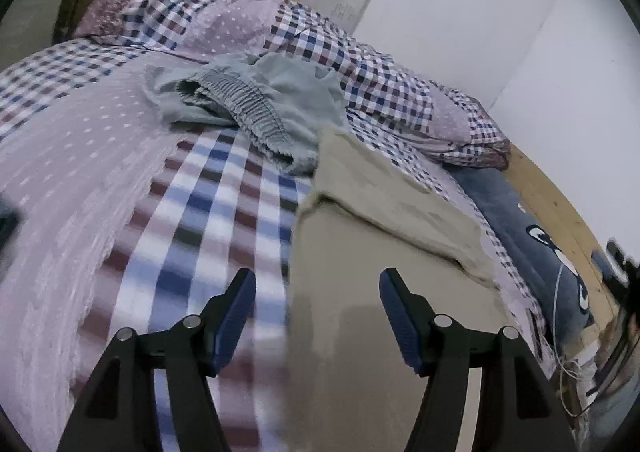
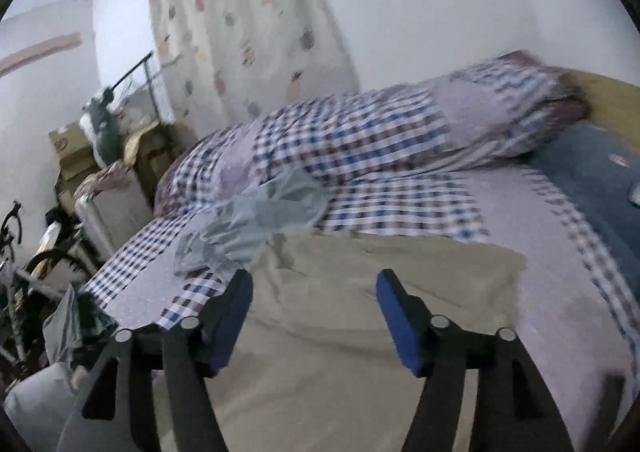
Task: Fold clothes
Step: 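Open both tools and withdraw them from the folded khaki shirt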
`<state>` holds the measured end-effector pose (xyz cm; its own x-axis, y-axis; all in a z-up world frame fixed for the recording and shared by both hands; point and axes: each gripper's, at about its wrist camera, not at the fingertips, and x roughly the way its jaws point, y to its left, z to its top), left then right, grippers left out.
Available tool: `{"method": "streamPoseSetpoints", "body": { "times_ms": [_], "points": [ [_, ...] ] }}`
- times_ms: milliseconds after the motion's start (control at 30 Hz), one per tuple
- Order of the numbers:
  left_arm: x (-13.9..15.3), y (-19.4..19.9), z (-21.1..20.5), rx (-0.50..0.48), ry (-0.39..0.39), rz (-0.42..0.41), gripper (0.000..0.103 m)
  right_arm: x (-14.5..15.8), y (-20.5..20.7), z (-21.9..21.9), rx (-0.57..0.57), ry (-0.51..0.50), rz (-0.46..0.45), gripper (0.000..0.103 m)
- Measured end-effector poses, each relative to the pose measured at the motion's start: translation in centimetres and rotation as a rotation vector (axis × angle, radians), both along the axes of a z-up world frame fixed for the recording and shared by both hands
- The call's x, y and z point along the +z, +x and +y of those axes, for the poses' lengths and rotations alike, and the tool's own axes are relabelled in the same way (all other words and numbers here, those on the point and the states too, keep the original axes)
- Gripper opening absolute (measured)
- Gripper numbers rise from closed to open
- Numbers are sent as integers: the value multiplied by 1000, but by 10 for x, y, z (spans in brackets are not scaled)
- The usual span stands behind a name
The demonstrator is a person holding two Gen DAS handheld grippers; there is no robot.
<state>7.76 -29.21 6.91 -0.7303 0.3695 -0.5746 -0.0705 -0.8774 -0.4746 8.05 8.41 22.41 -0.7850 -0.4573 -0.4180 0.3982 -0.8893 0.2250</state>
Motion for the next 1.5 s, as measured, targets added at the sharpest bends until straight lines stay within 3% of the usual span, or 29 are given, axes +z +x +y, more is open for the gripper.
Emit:
{"method": "streamPoseSetpoints", "body": {
  "times_ms": [67, 200, 233, 433, 600, 767, 1067, 1167, 1500],
  "points": [
    [8, 31, 6, 21, -11, 12, 69, -14, 41, 26, -58, -27, 21, 79],
    [16, 87, 16, 89, -21, 49, 74, -57, 108, 50, -110, -49, 23, 79],
    [15, 97, 16, 104, -16, 48, 79, -69, 119, 47, -103, -29, 21, 79],
    [2, 143, 8, 186, 46, 1, 80, -131, 165, -1, 54, 97, -39, 79],
    [-12, 164, -2, 243, 25, -57, 80, -136, 187, -29, 184, 102, -33, 79],
    [-38, 176, -13, 260, 109, -150, 80, -133, 197, -36, 234, 78, -25, 79],
    [-80, 185, -17, 284, 268, -285, 80, -137, 185, -40, 225, -17, -106, 79],
    [-90, 184, -15, 289, 284, -325, 80, -139, 186, -49, 245, -4, -113, 79],
    [-100, 188, 10, 227, 346, -331, 86, -149, 207, -104, 380, 139, -57, 79]
  ]
}}
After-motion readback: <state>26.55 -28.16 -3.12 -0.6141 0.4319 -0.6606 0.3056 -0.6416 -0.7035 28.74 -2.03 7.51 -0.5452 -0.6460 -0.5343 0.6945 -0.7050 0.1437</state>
